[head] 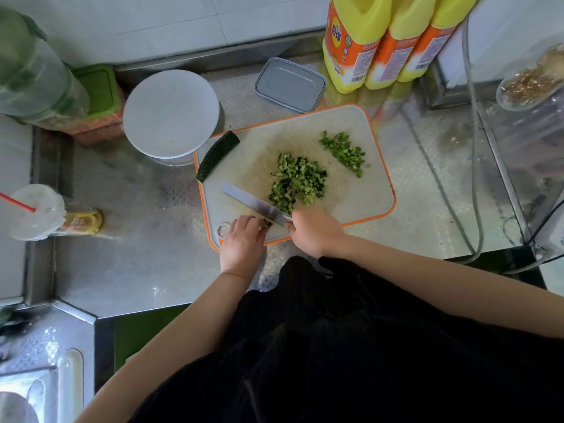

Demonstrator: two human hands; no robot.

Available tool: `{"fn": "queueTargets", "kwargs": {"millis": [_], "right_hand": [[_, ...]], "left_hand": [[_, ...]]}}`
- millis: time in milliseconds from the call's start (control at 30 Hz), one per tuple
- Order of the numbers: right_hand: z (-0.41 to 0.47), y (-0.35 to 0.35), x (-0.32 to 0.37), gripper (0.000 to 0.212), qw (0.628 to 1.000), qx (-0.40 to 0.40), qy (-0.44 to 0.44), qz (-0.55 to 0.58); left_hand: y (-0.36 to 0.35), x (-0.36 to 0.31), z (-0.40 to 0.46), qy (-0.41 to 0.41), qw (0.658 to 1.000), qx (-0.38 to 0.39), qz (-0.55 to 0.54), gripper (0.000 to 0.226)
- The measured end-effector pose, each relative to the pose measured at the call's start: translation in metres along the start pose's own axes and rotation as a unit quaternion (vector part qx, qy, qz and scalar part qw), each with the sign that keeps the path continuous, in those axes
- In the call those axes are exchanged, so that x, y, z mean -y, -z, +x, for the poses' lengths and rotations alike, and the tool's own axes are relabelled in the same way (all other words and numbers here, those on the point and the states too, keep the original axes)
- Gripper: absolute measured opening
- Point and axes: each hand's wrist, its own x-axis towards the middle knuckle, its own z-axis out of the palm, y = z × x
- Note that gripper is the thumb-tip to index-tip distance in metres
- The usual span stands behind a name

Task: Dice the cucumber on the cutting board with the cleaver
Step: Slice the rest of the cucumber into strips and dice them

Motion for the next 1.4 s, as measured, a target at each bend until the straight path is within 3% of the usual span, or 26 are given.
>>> {"fn": "queueTargets", "kwargs": {"millis": [167, 400, 633, 867, 1100, 1233, 1400], "right_hand": [[0.002, -0.009, 0.010, 0.011, 0.998, -0.002, -0.007, -0.057], [0.009, -0.016, 0.012, 0.010, 0.998, 0.017, -0.018, -0.052], [0.018, -0.008, 0.002, 0.020, 0.997, 0.017, -0.053, 0.046], [0.001, 0.000, 0.007, 0.029, 1.000, 0.006, 0.001, -0.013], [0.008, -0.013, 0.013, 0.010, 0.998, 0.031, -0.010, -0.047], [0.012, -0.014, 0.012, 0.011, 0.999, 0.033, -0.016, -0.022], [0.020, -0.008, -0.001, 0.026, 0.994, -0.008, -0.060, 0.089]], "left_hand": [[-0.001, 0.000, 0.003, 0.003, 1.000, -0.003, -0.003, 0.032], [0.000, -0.001, 0.003, 0.001, 1.000, -0.009, 0.006, 0.028], [0.003, 0.001, 0.000, -0.010, 1.000, -0.013, 0.015, 0.010], [0.010, -0.003, -0.001, 0.023, 1.000, 0.011, -0.009, 0.007], [0.010, -0.006, 0.002, 0.031, 0.999, 0.013, 0.000, 0.012], [0.011, -0.008, 0.003, 0.038, 0.999, 0.024, -0.005, 0.009], [0.010, -0.011, 0.006, 0.068, 0.997, 0.020, -0.014, 0.020]]}}
